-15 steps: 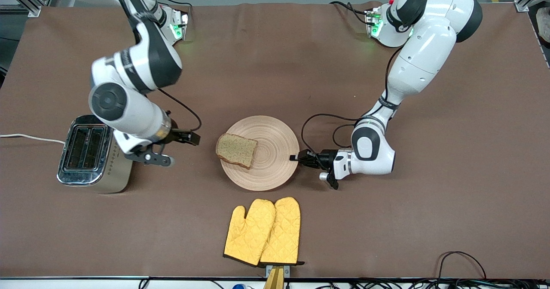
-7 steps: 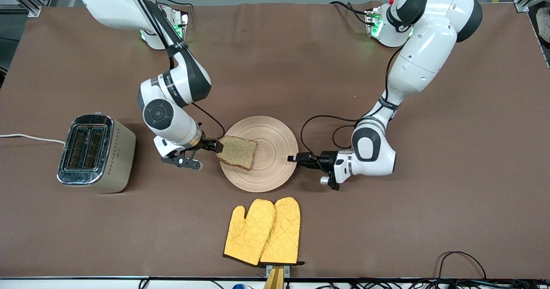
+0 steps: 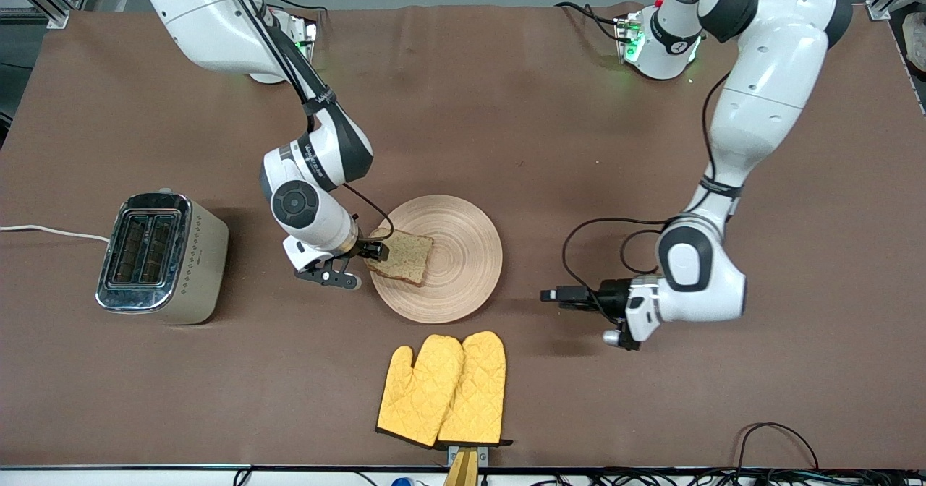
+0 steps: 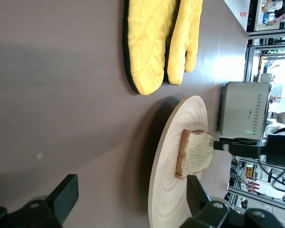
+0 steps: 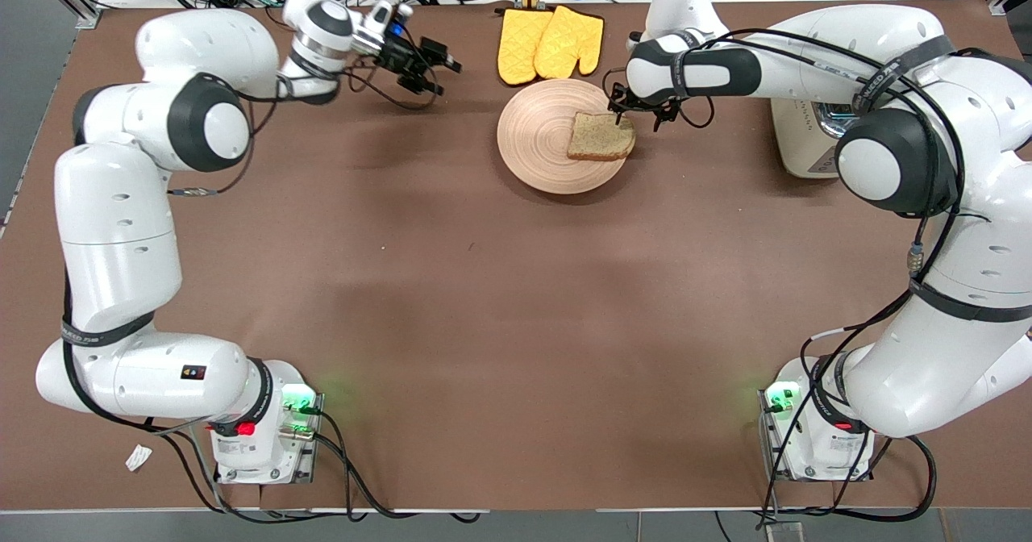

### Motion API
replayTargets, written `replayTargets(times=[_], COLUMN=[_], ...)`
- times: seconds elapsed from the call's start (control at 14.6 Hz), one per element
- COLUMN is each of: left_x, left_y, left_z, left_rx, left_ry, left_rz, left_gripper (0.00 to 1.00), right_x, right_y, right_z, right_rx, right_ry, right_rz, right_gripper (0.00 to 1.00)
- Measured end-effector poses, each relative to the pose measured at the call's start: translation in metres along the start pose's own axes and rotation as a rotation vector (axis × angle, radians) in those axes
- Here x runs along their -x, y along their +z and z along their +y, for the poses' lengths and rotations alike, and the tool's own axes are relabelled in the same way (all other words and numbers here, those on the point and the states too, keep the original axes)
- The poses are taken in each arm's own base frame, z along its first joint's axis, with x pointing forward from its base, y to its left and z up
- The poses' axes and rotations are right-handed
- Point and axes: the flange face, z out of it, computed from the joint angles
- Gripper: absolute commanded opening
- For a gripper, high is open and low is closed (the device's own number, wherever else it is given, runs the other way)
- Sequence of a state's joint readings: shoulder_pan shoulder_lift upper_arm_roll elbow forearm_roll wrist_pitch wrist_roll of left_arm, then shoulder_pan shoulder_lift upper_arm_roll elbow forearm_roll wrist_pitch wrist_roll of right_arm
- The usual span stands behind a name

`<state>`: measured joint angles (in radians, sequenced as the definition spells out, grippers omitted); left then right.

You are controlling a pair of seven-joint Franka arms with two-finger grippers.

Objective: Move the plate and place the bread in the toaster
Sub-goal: 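Lower the right gripper onto the bread while the left gripper withdraws, then close the right gripper on the bread crust while the left gripper retracts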

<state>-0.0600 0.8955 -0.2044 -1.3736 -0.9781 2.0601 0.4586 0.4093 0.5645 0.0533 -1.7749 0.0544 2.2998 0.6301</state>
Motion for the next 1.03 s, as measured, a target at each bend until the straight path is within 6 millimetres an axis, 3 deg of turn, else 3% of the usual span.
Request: replayTargets(times=[0.27,0.62,0.82,1.03], left_x=[-0.009,-0.007,0.003,0.015], left_y=[-0.048,-0.094,-0.13,-0.174], left_z=[0.019,0.078,0.114,0.13], left_rx=[-0.061,-0.234,-0.337,-0.402], left_ry=[-0.018,-0.027,-0.039,-0.079], left_rz=[0.001,0.008,0.0,-0.001], left_gripper=[1.0,1.0,1.0,1.0], right_x=[-0.004,-0.004,-0.003,-0.003], right_y=[-0.003,-0.007,-0.007,-0.007], right_z=[0.001,-0.002,-0.003,-0.004], right_rx=[-0.003,-0.009,-0.009,-0.008], right_ry=[0.005,0.002,-0.001,-0.002], right_rz=[0.007,0.013,0.013,0.012], right_gripper=[0.6,0.57,0.54,0.5])
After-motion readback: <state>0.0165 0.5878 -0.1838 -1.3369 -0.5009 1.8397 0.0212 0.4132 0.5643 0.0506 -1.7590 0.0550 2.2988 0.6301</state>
